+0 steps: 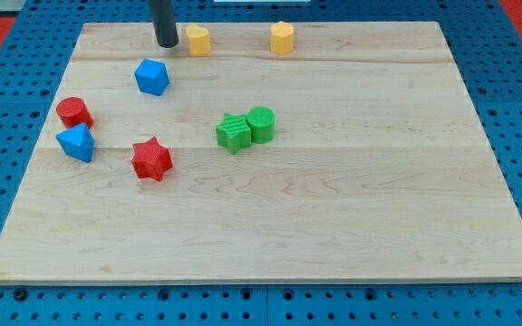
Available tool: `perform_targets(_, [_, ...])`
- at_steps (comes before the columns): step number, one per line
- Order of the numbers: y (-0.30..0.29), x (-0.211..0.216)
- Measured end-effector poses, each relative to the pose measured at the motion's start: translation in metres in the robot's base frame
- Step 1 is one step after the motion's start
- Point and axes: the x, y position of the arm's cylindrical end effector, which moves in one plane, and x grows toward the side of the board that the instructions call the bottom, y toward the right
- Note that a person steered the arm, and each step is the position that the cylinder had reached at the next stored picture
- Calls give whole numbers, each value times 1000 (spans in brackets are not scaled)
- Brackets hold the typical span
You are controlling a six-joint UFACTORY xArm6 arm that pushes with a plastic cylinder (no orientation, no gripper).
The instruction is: Slide the yellow heart closer to yellow hexagon
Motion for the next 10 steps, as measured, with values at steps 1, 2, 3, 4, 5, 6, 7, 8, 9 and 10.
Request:
perform_targets(1, [10,-22])
perform_targets(2, [50,-11])
perform_targets(3, [58,-2])
perform_targets(4, [41,28])
perform_targets(5, [43,60])
perform_targets(6, [56,56])
perform_targets(7, [75,44])
perform_targets(8, [75,26])
perform_targets(9, [77,18])
perform_targets(10, [88,13])
